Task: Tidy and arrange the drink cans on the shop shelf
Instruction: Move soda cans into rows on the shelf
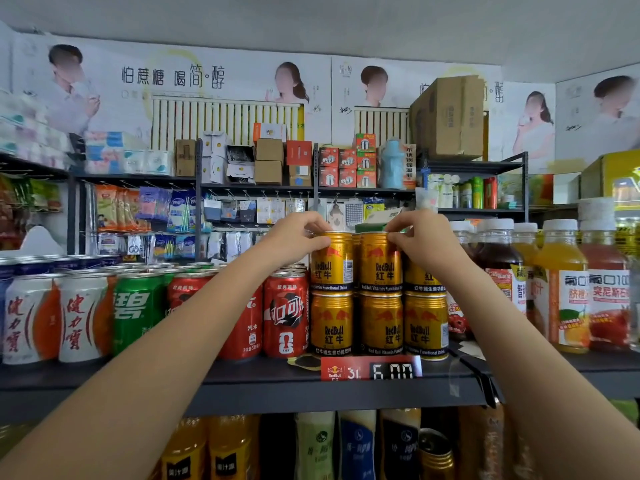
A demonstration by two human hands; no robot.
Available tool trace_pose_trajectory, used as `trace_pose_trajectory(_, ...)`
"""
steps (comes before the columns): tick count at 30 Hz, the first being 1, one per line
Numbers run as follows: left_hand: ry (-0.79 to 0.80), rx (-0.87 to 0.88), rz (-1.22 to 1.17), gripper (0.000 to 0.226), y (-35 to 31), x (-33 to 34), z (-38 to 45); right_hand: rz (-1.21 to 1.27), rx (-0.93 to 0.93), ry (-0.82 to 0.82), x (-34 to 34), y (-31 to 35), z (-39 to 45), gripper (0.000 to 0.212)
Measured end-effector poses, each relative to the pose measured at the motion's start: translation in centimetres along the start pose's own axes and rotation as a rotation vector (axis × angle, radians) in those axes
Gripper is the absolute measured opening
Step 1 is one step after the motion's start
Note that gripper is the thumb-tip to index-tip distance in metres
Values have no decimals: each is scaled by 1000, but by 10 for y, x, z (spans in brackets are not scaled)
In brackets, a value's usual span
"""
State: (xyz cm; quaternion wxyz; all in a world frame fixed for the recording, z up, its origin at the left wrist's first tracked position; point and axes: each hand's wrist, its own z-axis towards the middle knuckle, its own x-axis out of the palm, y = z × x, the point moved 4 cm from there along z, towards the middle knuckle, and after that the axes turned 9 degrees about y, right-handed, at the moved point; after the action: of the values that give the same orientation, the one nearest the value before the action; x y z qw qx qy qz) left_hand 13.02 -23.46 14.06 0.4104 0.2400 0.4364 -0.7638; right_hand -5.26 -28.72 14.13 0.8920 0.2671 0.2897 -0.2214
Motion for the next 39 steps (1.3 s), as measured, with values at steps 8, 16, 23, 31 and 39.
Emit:
trace_pose_trajectory(8, -161, -20, 114, 19, -14, 7, 12, 26, 5, -17, 1, 0, 1, 17)
trace_pose_trajectory(16, -70, 19, 31, 14, -14, 14, 15, -8, -16, -41, 2, -3, 2, 17)
trace_pose_trajectory(23, 27, 0, 406, 56, 1, 19, 3, -194, -77, 203, 14, -1, -8, 59)
trace_pose_trajectory(31, 85, 72, 177, 44, 9, 10, 0, -178, -101, 45, 7, 3, -6, 52)
trace_pose_trajectory(39, -142, 39, 73, 18, 16, -27, 24, -97, -176, 105, 7, 34, 43, 15)
